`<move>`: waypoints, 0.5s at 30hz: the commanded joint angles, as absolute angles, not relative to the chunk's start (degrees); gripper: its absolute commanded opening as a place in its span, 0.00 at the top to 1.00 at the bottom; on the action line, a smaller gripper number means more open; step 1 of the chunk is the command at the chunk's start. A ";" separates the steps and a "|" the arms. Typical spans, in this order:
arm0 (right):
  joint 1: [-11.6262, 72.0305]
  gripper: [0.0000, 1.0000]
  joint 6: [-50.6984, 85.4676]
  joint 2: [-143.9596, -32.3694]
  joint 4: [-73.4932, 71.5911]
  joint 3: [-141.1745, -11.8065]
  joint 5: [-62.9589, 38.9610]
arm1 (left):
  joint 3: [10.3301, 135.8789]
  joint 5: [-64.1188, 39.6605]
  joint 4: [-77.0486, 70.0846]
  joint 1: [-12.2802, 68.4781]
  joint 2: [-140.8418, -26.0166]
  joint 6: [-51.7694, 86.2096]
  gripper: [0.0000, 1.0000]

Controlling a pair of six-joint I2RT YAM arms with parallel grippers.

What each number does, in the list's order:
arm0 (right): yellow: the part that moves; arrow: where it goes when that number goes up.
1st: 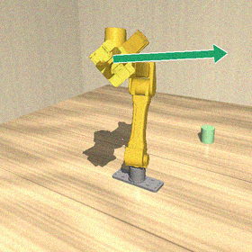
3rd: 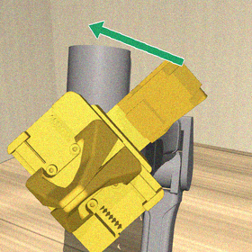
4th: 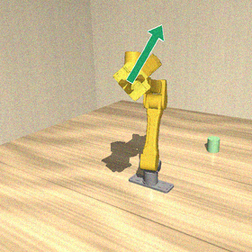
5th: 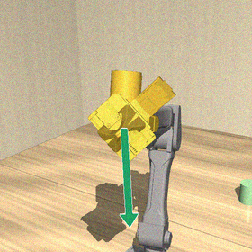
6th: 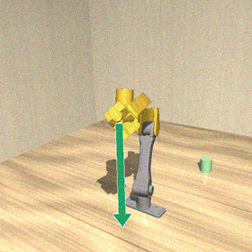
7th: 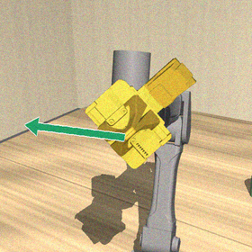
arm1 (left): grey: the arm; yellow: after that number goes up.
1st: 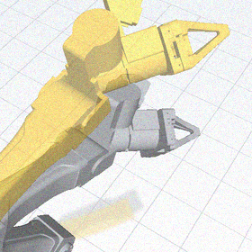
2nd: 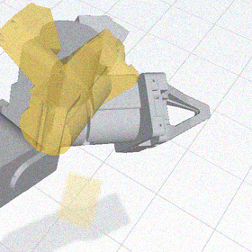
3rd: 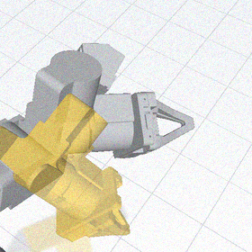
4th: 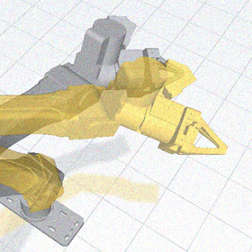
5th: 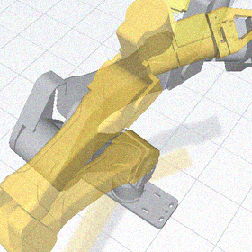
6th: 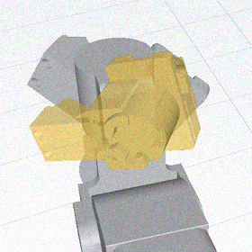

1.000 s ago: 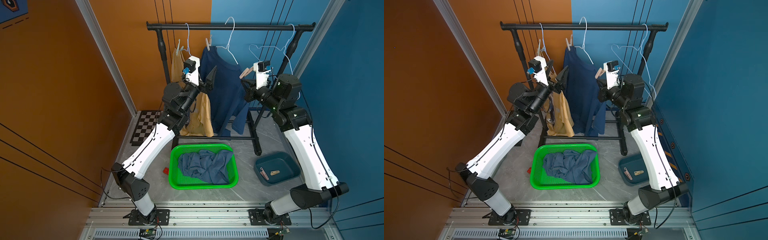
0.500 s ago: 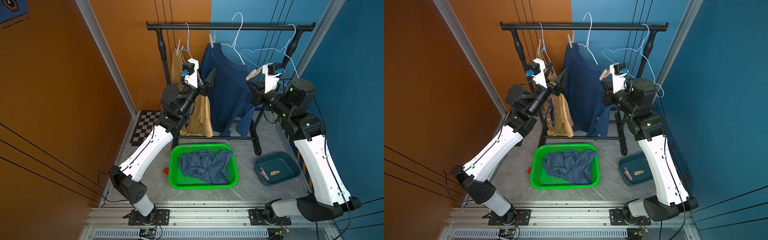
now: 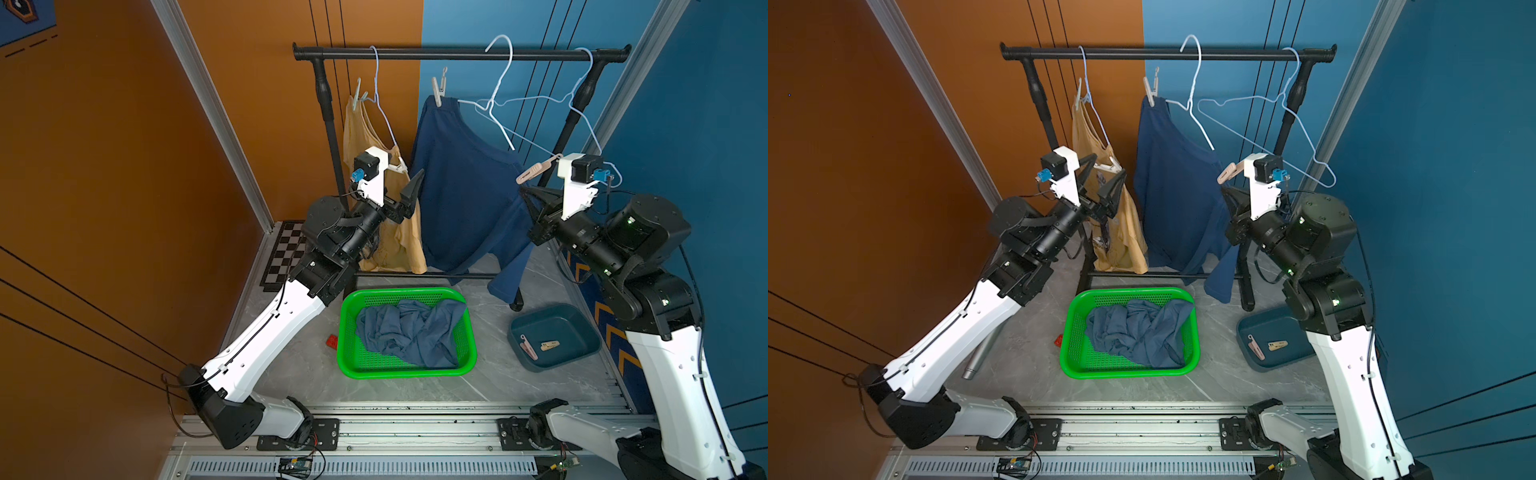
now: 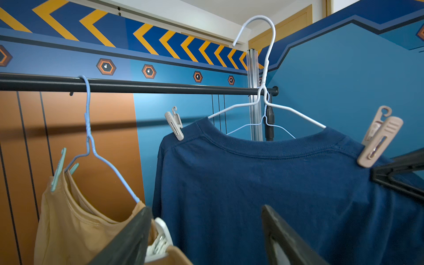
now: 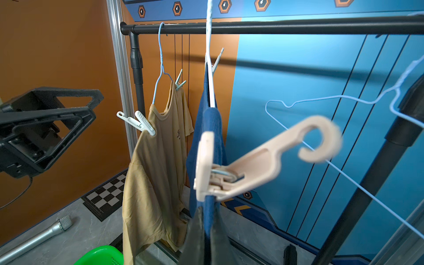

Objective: Remove the clothespins securing t-shirts to the hanger
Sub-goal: Pick up the hanger from the clothes rail.

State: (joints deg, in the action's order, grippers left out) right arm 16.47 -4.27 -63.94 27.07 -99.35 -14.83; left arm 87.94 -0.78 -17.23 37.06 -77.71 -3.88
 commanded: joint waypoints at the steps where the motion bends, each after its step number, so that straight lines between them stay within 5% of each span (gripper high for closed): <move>1: 16.13 1.00 -6.26 -59.66 24.29 -99.23 -16.19 | 83.60 -2.29 -14.73 38.26 -73.66 -5.14 0.22; 15: 16.00 1.00 -6.39 -54.67 29.08 -107.92 -21.26 | 66.05 3.31 -9.73 42.43 -58.38 -7.29 0.21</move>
